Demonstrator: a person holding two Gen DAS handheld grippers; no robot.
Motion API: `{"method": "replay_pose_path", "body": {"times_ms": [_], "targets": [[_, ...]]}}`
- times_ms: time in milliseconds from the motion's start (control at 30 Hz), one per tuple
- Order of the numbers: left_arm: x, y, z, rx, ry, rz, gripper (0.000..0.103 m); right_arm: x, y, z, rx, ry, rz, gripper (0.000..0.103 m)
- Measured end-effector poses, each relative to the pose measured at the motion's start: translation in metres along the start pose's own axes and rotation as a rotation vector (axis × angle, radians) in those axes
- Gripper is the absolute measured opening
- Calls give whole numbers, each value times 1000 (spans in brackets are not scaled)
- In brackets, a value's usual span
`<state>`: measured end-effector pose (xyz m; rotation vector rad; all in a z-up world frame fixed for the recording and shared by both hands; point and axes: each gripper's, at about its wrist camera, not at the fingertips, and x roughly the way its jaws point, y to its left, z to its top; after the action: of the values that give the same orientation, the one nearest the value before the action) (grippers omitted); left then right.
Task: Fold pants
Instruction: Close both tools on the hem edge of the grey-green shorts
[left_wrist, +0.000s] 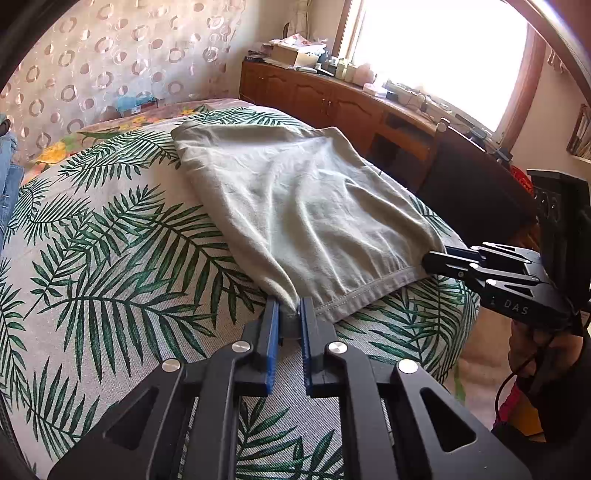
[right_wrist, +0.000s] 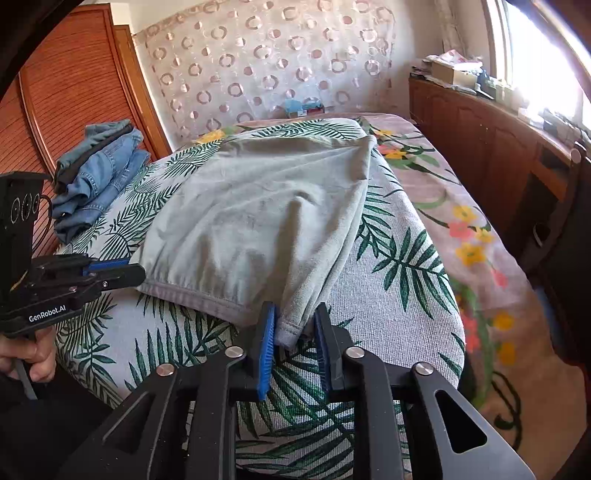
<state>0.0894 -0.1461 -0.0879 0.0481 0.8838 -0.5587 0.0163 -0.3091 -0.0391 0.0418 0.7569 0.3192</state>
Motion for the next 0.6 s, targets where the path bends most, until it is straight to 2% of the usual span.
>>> {"method": "replay_pose_path", "body": {"times_ms": [600], "targets": [[-28, -10, -11, 37, -2, -12, 11, -22, 12, -6, -38, -17, 48, 15]]}}
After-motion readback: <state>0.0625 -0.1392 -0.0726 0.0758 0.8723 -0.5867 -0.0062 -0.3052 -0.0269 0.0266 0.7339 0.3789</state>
